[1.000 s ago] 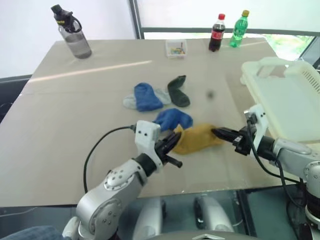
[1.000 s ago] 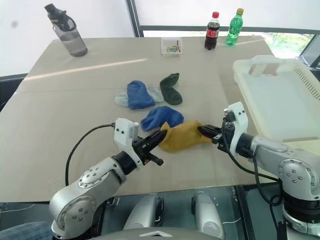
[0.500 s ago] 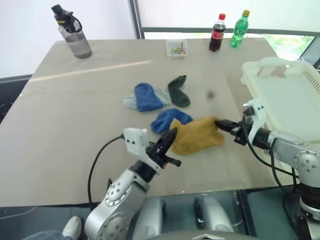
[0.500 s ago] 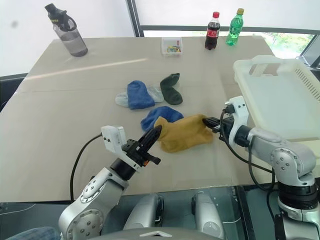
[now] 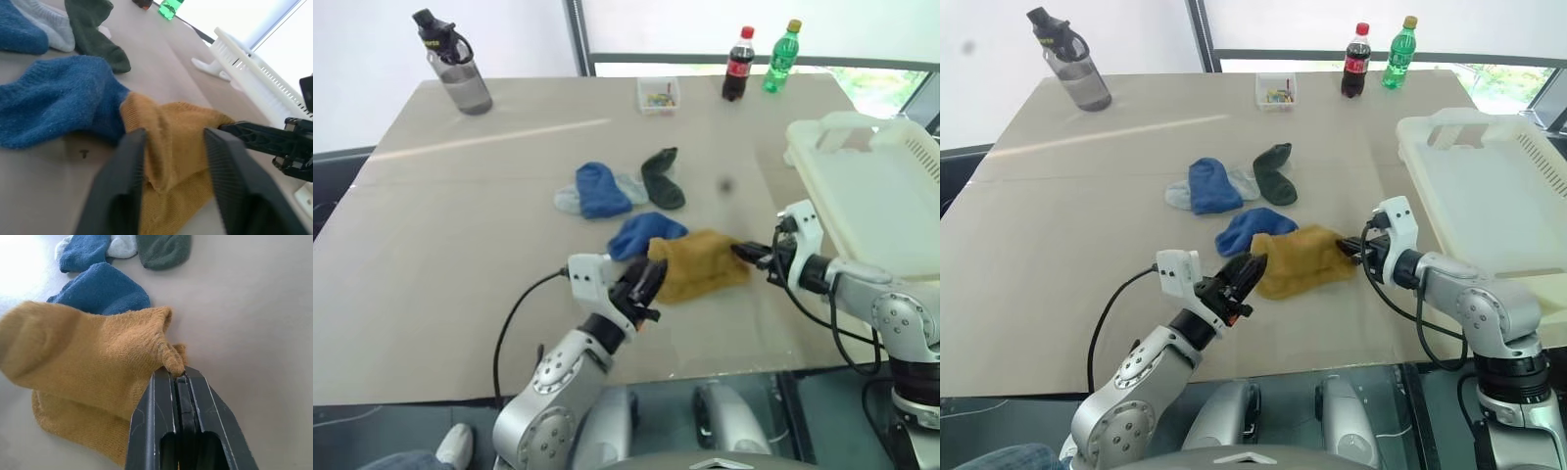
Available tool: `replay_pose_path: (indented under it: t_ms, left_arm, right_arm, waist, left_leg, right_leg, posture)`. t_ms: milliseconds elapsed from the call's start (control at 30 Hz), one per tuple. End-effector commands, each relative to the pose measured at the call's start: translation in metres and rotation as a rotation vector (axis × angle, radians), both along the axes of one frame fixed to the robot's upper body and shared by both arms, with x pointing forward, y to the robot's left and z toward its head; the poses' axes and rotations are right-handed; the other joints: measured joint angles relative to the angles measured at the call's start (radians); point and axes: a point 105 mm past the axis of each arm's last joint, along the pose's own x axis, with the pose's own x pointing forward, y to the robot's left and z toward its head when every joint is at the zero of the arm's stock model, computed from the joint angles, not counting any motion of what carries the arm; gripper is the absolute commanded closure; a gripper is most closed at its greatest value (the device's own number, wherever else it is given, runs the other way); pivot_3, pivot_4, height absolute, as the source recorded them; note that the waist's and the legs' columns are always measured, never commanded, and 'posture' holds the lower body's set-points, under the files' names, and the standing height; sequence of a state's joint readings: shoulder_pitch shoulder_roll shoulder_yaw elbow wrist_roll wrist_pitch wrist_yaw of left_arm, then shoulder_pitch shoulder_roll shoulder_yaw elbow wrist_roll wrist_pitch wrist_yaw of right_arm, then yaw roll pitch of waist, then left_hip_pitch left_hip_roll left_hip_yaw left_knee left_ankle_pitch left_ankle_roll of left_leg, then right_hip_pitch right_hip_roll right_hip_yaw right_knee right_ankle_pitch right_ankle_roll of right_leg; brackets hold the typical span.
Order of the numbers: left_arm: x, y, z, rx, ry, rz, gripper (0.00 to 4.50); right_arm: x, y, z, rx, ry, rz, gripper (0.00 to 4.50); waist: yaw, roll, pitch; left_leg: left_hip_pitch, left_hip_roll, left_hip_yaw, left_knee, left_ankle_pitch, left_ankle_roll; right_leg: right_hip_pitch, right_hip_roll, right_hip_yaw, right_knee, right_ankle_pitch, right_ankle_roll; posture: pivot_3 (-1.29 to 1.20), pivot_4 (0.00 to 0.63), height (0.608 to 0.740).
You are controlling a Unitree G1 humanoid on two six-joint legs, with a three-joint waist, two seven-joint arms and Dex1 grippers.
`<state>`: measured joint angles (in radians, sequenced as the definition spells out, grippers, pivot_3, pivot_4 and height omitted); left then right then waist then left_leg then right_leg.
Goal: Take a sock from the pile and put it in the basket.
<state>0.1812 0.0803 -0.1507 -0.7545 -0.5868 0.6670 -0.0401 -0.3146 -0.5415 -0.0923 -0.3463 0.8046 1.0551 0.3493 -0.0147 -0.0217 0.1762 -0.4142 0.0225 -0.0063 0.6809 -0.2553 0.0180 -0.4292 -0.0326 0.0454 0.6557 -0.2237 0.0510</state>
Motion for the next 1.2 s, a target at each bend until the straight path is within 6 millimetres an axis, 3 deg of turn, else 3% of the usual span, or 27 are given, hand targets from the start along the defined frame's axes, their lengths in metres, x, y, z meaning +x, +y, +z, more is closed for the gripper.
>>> replay_pose_path:
  t_ms: [33,267,500,633,867,1167,1200]
  left_arm:
    - [-0.01,0.003,0.002,0.028,-0.017,-0.021,0.83]
    - [-0.014,0.018,-0.005,0.016,0.025,-0.042,0.83]
    - [0.014,0.035,-0.009,-0.082,0.087,0.034,0.83]
    - [0.026,0.026,-0.013,-0.166,0.172,-0.03,0.83]
    - [0.037,0.036,-0.009,-0.232,0.235,-0.102,0.83]
    - [0.037,0.035,-0.008,-0.238,0.288,-0.192,4.49]
    - [0.036,0.035,-0.008,-0.236,0.291,-0.201,4.49]
  right_arm:
    - [0.0,-0.001,0.01,0.017,-0.047,0.007,4.5]
    - [-0.002,0.0,0.006,0.024,-0.042,0.009,4.5]
    - [-0.004,0.0,0.004,0.032,-0.046,-0.001,4.5]
    - [-0.004,-0.004,0.005,0.034,-0.059,-0.025,4.5]
    - [-0.005,-0.006,0.006,0.04,-0.07,-0.045,4.5]
    - [-0.01,-0.008,0.004,0.047,-0.075,-0.072,4.5]
    - [-0.011,-0.008,0.004,0.047,-0.075,-0.073,4.5]
  waist:
    - [-0.002,0.0,0.0]
    - [0.0,0.0,0.0]
    - [0.001,0.0,0.0]
    - [0.001,0.0,0.0]
    - [0.0,0.0,0.0]
    - [0.001,0.0,0.0]
    - [0.001,0.0,0.0]
  left_leg:
    - [0.0,0.0,0.0,0.0,0.0,0.0]
    - [0.0,0.0,0.0,0.0,0.0,0.0]
    - [0.0,0.0,0.0,0.0,0.0,0.0]
    - [0.0,0.0,-0.001,0.0,0.0,0.0]
    - [0.0,0.0,-0.001,0.0,0.0,0.0]
    - [0.0,0.0,-0.001,0.0,0.0,0.0]
    - [0.0,0.0,-0.001,0.0,0.0,0.0]
  right_leg:
    - [0.0,0.0,0.0,0.0,0.0,0.0]
    - [0.0,0.0,0.0,0.0,-0.003,-0.002]
    - [0.0,0.0,0.0,0.0,-0.003,-0.002]
    - [0.0,0.0,-0.001,0.0,0.0,0.0]
    - [0.0,0.0,-0.001,0.001,0.0,0.0]
    - [0.0,0.0,-0.001,0.001,0.0,0.0]
    - [0.0,0.0,-0.001,0.001,0.001,0.0]
  posture:
    - [0.0,0.15,0.74]
    - [0.0,0.15,0.74]
    - [0.0,0.15,0.74]
    - [0.0,0.15,0.74]
    - [0.0,0.15,0.74]
    - [0.0,0.15,0.74]
    - [0.0,0.15,0.74]
